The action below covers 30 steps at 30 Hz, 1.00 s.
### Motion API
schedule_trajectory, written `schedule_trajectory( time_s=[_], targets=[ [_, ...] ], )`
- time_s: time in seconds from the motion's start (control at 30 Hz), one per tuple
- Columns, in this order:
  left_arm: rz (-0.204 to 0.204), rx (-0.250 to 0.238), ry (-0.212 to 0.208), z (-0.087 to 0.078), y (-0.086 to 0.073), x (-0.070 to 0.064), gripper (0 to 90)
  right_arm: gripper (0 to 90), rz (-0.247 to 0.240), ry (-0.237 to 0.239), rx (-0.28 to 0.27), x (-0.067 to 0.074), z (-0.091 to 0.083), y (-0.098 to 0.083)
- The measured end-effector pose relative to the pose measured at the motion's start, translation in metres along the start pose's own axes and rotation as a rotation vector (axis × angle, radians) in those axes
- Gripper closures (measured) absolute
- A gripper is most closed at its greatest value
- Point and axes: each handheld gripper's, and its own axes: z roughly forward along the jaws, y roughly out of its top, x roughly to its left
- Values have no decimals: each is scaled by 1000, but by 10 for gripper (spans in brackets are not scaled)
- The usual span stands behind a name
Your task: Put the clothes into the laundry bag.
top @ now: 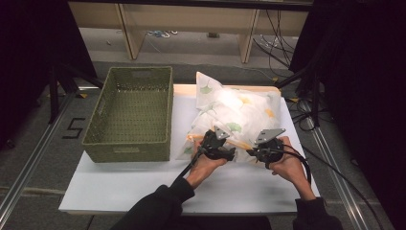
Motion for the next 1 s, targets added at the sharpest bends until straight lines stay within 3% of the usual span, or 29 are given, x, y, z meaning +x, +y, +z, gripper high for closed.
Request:
schedule_trajectory(
  time_s=[0.1,0.17,0.27,0.4,0.53,0.57,0.63,0.67,0.77,0.83,0.87,0.9,0.97,1.0],
  targets=[
    [58,5,40,-29,-11,8,294,897,-13,-14,-2,-1,1,0],
    [103,12,94,-49,-18,14,290,897,-8,-8,1,0,1,0],
    [133,9,167,-69,-26,25,281,897,-15,-13,-1,-1,1,0],
    [147,-1,206,-77,-31,30,273,897,-11,-4,-3,-2,1,0],
    [140,8,238,-68,-33,34,257,898,-5,-6,5,-2,-1,-1],
    [149,30,238,-66,-34,36,256,898,-11,-6,1,-3,-1,-2],
    [127,32,246,-63,-37,38,247,898,1,-4,20,-5,-3,-4],
    [141,44,248,-63,-37,40,248,899,0,-18,19,-7,-4,-5],
    [123,47,245,-62,-39,41,256,899,11,-21,5,-11,-7,-7],
    [113,83,204,-57,-41,43,293,898,24,-6,10,-9,-8,-6],
    [100,93,168,-55,-43,43,390,898,6,-4,1,-8,-7,-5],
    [81,99,146,-53,-45,42,426,899,-5,4,-2,-7,-6,-4],
    [137,96,112,-53,-48,42,676,898,-16,22,0,-3,-4,-3],
    [127,84,82,-55,-48,42,767,898,-26,30,1,-2,-3,-2]
  ],
)
